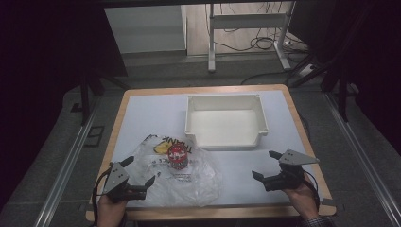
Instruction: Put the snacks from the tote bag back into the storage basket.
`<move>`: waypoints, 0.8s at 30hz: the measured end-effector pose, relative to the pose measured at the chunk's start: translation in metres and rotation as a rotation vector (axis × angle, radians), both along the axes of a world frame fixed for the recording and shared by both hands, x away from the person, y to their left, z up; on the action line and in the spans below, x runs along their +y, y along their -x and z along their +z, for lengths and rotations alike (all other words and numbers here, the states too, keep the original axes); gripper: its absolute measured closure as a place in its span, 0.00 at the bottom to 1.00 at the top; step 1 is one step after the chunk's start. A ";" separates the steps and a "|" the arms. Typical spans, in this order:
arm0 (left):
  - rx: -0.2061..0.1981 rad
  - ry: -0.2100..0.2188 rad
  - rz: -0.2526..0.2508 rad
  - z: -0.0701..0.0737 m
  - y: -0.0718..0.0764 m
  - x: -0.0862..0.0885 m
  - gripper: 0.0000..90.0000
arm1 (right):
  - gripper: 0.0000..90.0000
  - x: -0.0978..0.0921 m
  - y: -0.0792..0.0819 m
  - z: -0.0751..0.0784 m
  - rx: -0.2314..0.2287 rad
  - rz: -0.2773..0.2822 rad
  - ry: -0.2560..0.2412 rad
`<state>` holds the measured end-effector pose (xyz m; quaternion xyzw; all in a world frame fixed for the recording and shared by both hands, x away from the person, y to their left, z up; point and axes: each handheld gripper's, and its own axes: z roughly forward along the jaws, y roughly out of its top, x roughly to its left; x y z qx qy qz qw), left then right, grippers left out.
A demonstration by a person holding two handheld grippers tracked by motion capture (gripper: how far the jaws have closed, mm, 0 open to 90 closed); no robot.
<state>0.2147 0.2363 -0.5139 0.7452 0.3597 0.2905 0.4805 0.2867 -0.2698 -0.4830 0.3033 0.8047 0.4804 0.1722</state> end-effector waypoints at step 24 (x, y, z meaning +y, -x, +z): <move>-0.001 0.001 -0.009 0.000 0.000 -0.001 0.00 | 0.01 0.009 0.001 0.002 -0.042 0.048 0.042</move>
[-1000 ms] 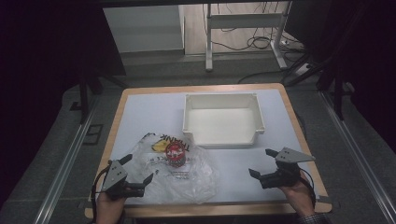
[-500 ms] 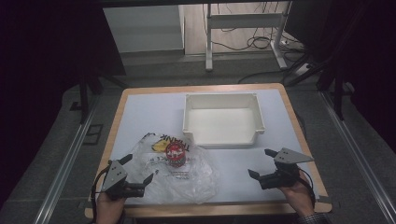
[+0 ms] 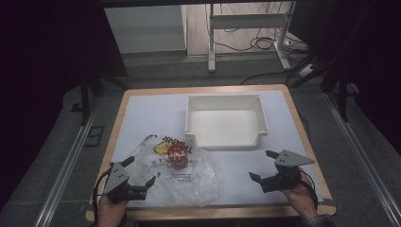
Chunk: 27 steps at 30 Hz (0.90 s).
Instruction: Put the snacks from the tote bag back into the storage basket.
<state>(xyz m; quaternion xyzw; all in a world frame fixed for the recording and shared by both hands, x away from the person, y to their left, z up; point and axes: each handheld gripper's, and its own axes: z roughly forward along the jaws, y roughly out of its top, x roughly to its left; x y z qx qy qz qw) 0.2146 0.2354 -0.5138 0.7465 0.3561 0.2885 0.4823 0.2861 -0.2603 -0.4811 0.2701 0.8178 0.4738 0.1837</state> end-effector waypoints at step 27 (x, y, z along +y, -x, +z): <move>-0.012 0.034 -0.020 0.001 0.001 0.000 0.00 | 0.01 0.012 -0.005 0.003 -0.025 0.027 -0.021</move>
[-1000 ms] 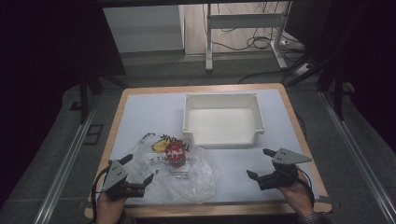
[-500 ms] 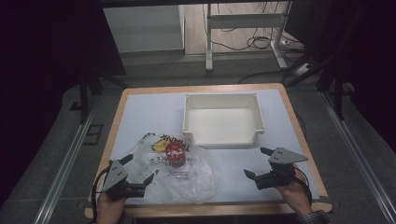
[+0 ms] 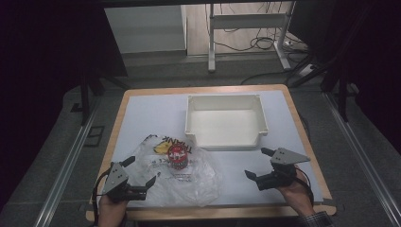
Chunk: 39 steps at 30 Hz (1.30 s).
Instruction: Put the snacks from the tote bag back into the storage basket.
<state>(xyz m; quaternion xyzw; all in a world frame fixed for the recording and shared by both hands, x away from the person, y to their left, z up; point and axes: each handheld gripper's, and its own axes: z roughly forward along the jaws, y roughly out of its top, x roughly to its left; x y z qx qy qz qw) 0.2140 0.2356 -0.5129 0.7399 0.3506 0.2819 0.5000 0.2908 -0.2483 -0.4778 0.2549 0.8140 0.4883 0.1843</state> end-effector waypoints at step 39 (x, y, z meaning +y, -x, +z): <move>-0.024 0.095 -0.045 0.002 0.002 0.002 0.00 | 0.01 0.023 -0.009 0.001 0.025 0.088 -0.019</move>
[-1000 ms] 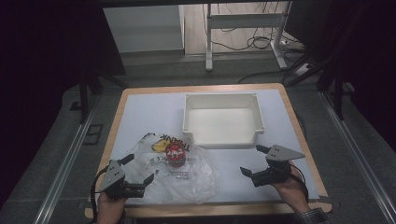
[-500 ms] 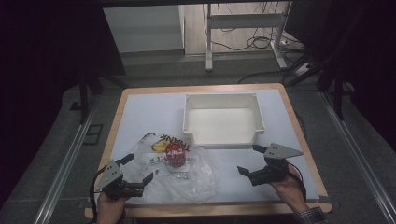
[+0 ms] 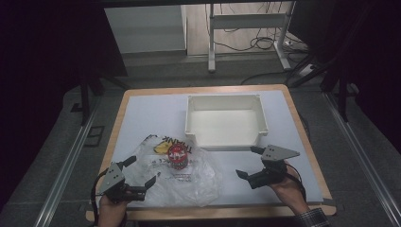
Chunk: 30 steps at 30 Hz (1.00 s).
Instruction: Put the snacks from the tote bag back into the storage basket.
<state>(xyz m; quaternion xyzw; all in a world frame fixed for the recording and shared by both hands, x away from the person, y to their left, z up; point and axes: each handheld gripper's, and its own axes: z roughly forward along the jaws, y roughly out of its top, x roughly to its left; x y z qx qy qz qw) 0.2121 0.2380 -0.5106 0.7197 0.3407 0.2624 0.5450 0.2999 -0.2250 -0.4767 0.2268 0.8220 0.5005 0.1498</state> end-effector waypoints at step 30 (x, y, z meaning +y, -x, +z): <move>-0.022 -0.024 0.002 0.001 0.002 -0.001 0.00 | 0.01 0.021 -0.013 0.002 0.026 0.044 0.033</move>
